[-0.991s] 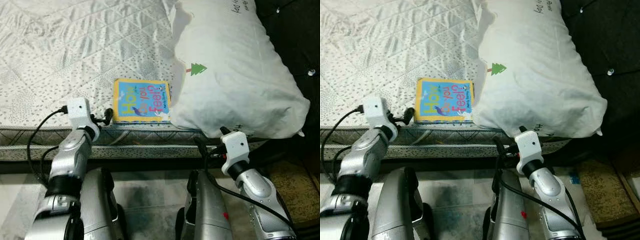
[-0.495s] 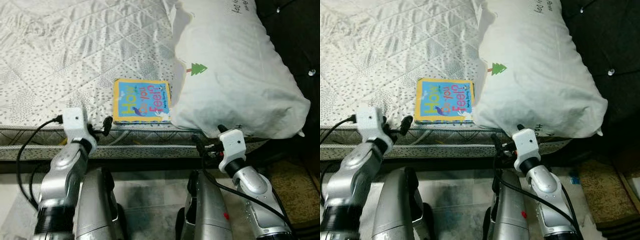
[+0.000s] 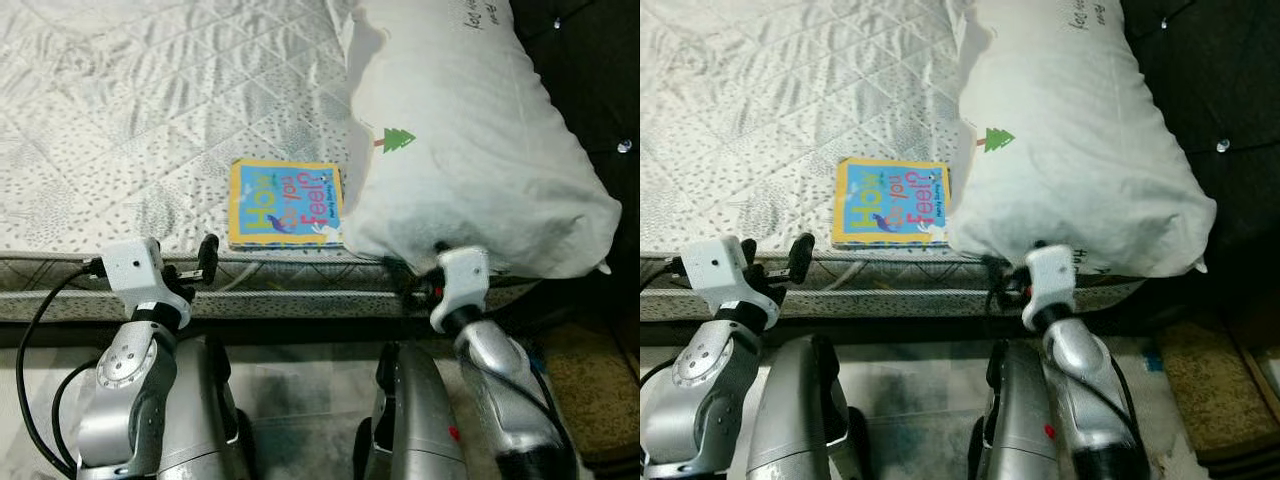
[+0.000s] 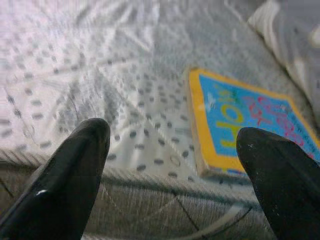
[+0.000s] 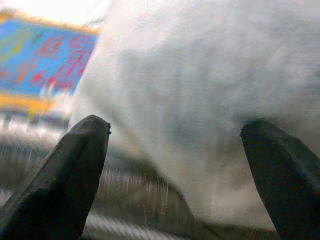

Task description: Clean up the room

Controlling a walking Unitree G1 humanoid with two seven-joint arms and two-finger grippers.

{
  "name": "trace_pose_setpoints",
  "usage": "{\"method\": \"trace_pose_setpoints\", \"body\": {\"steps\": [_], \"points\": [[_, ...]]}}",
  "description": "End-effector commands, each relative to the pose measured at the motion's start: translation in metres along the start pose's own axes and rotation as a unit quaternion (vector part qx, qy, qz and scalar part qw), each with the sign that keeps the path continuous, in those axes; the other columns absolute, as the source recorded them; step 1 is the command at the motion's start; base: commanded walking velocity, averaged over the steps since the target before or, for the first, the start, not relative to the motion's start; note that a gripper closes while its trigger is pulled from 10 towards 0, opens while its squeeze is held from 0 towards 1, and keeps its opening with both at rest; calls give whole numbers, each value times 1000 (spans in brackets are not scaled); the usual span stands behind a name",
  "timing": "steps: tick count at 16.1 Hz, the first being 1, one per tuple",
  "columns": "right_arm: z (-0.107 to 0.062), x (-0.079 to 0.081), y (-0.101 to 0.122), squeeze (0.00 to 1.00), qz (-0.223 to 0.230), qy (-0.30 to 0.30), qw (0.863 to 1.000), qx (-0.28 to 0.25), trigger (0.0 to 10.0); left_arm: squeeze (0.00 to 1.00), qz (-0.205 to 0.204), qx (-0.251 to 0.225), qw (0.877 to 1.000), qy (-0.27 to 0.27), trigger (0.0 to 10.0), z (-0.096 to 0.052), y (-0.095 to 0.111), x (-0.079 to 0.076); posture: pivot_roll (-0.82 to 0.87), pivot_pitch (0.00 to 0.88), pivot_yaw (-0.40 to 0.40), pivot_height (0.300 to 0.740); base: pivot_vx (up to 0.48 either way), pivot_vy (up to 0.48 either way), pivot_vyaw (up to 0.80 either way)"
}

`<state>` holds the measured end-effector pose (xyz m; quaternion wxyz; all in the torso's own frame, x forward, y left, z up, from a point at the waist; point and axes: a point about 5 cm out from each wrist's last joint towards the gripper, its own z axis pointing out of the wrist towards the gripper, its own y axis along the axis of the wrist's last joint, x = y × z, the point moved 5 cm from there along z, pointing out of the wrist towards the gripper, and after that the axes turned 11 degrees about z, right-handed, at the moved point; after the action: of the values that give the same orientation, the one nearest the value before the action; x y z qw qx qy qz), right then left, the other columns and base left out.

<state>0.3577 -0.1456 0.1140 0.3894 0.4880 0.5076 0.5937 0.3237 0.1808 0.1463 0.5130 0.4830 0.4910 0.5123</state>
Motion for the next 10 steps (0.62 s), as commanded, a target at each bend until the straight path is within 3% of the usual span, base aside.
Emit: {"method": "trace_pose_setpoints", "body": {"steps": [1, 10], "points": [[-1, -9, -4, 0, 21, -21, 1000, 9, 10000, 0, 6, -8, 1000, -2, 10000, -3, 2, -2, 74, 159, -53, 514, 0, 0, 0], [-1, -9, -4, 0, 21, -21, 1000, 9, 10000, 0, 6, -8, 1000, -2, 10000, -3, 2, -2, 74, 159, -53, 514, 0, 0, 0]]}}
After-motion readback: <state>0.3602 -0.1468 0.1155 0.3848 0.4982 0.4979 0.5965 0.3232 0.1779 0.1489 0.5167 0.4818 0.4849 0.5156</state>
